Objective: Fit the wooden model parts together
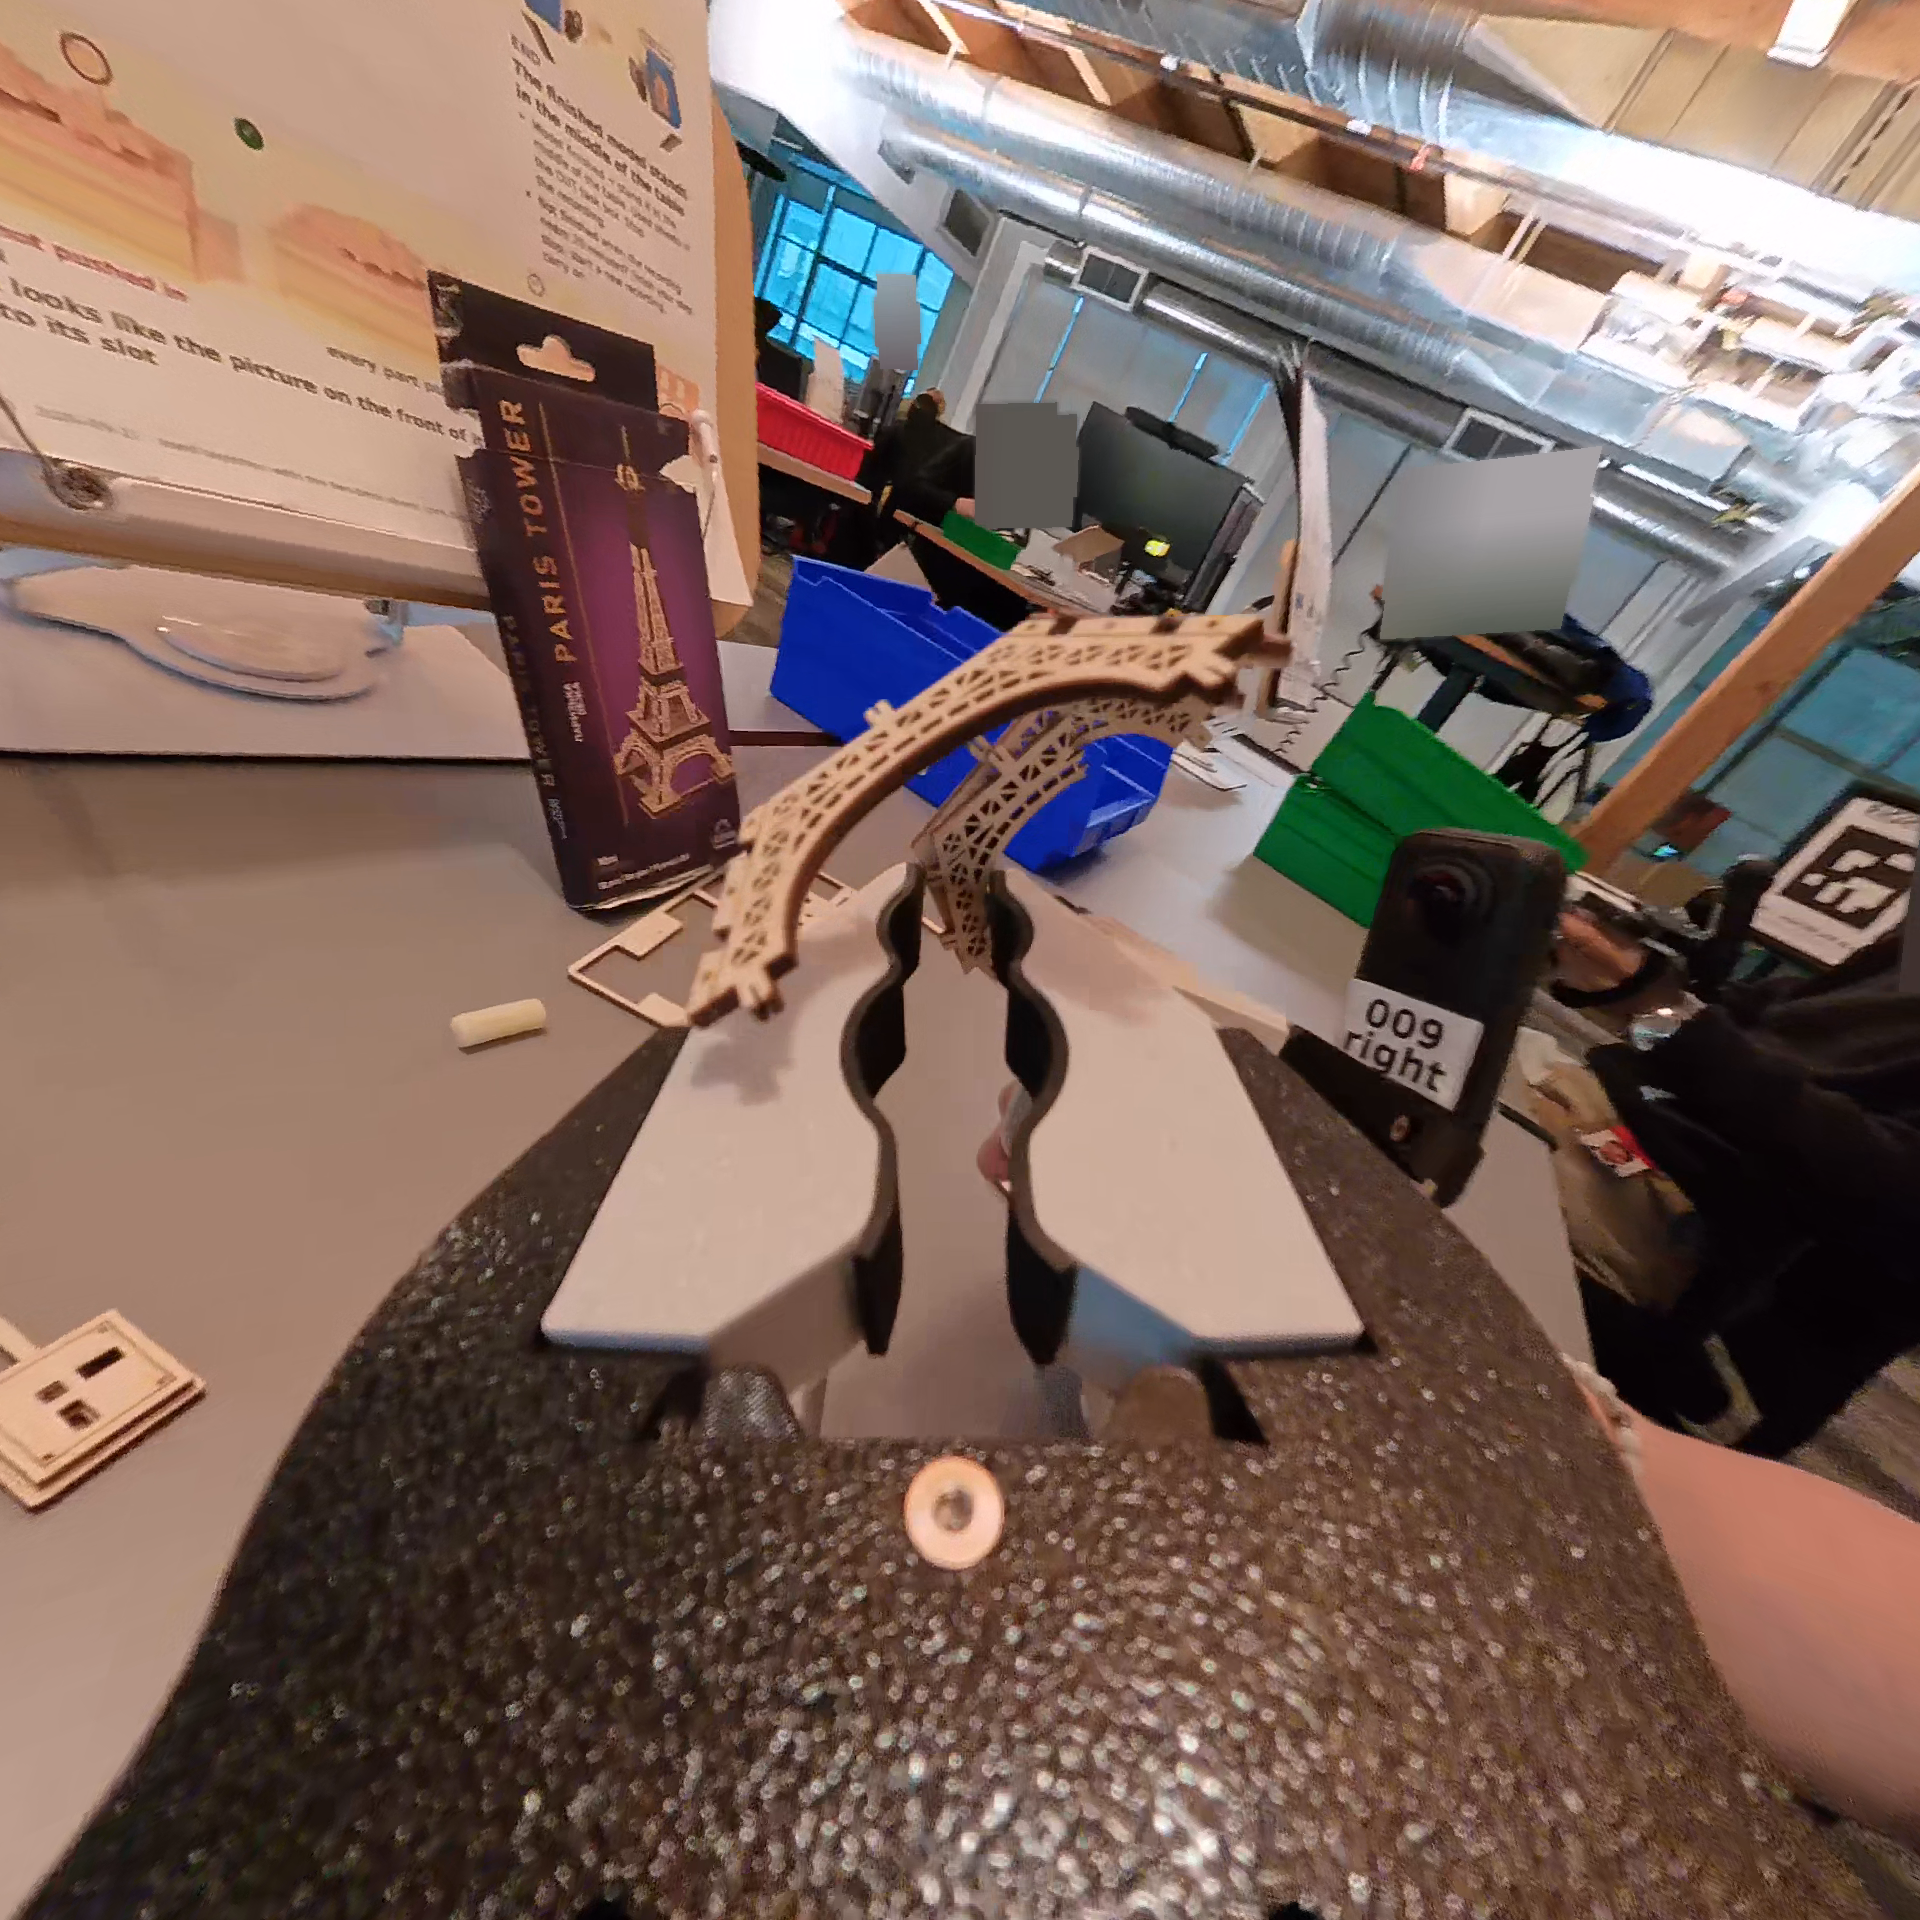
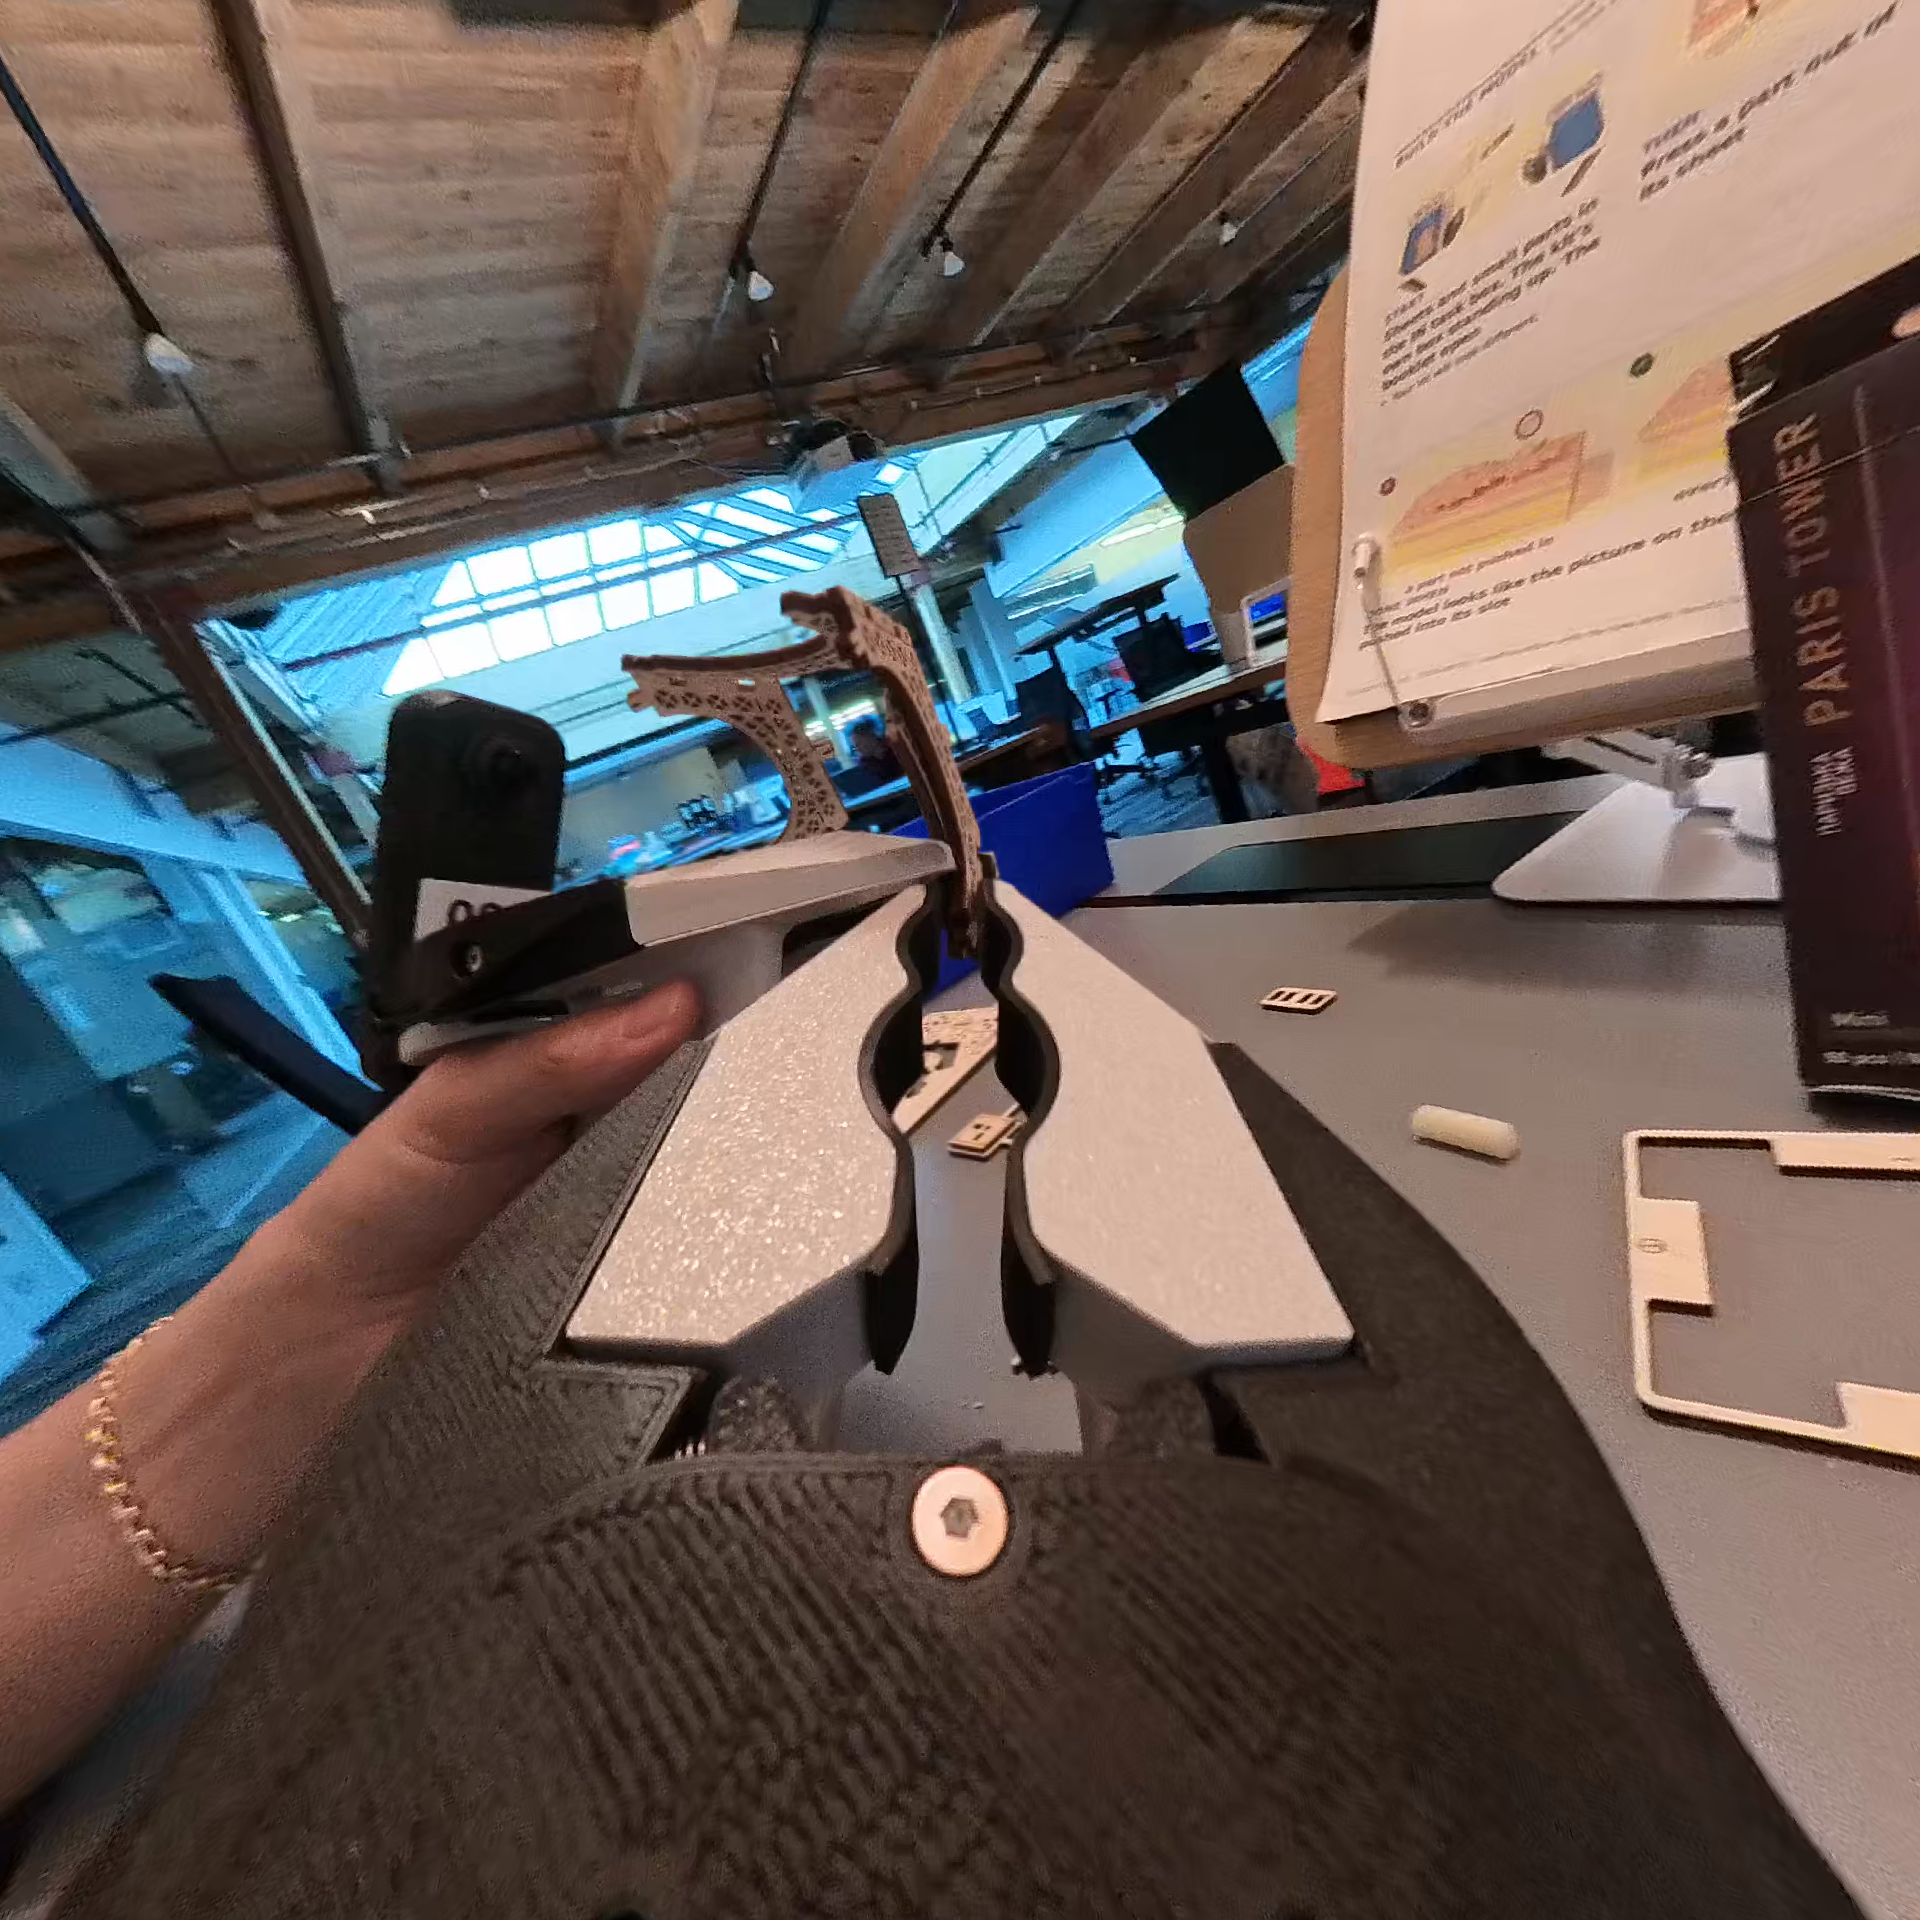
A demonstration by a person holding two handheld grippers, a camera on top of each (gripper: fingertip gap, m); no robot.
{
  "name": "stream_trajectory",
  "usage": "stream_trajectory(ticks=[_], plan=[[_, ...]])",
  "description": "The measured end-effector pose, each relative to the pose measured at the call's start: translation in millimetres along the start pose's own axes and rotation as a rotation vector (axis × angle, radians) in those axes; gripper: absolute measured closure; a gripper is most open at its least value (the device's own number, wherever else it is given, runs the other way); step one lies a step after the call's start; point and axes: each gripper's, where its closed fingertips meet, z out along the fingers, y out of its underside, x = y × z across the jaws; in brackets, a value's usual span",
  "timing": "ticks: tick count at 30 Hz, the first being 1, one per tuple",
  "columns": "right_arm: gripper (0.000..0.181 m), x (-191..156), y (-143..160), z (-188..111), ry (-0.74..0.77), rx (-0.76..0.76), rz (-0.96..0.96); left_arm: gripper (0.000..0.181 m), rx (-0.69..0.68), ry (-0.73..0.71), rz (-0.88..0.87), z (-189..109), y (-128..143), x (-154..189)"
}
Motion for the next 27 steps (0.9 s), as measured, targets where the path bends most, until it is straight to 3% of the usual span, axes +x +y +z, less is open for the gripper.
stream_trajectory(ticks=[10,21,22,24,27], plan=[[0.177,-2.2,11.1,1.3,-0.029,-0.112,-0.079,0.172,-0.105,0.04,0.004,-6.9,7.7,-5.3],[0.181,-0.6,13.7,0.1,-0.033,-0.144,-0.103,0.172,-0.126,0.057,-0.022,-9.5,6.5,-9.1],[0.18,-0.7,12.6,-0.1,-0.032,-0.136,-0.096,0.172,-0.122,0.064,-0.033,-9.4,5.9,-8.5],[0.159,2.1,12.6,0.2,-0.013,-0.138,-0.074,0.173,-0.119,0.077,-0.049,-8.9,5.9,-7.2],[0.17,-3.9,21.9,1.8,-0.058,-0.184,-0.061,0.172,-0.127,0.109,-0.079,-6.9,10.0,-4.0]])
